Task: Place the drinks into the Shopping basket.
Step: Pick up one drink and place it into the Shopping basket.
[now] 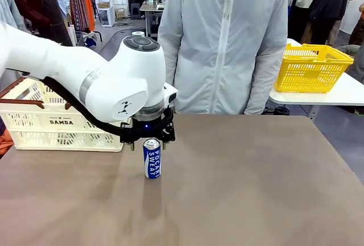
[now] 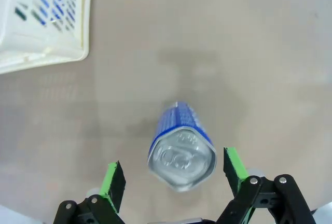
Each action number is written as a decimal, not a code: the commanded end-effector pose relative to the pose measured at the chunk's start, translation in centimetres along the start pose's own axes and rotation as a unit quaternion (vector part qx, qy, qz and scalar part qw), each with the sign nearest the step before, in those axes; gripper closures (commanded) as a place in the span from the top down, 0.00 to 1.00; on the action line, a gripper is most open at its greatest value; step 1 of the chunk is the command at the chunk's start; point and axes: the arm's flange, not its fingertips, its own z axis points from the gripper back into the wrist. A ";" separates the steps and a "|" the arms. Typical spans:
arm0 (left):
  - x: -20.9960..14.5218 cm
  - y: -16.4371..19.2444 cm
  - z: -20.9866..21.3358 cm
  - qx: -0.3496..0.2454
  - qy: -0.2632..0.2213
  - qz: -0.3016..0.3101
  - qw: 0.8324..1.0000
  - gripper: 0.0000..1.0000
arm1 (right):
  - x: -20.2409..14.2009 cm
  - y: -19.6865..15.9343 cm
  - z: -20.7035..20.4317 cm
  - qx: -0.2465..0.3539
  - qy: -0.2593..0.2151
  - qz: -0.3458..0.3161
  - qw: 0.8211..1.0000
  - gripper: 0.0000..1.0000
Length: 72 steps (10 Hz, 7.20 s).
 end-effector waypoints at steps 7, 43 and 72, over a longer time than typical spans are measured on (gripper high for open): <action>1.3 -0.3 -2.8 -0.032 0.011 -0.003 0.999 1.00 | -0.1 0.5 -0.1 -0.008 0.005 -0.010 1.000 1.00; 24.9 25.3 11.6 -0.049 -0.103 -0.211 0.971 0.00 | -0.1 0.5 -0.1 -0.008 0.005 -0.010 1.000 1.00; 30.2 27.0 -4.1 -0.052 0.032 -0.120 0.991 1.00 | -0.1 0.5 -0.1 -0.008 0.005 -0.010 1.000 1.00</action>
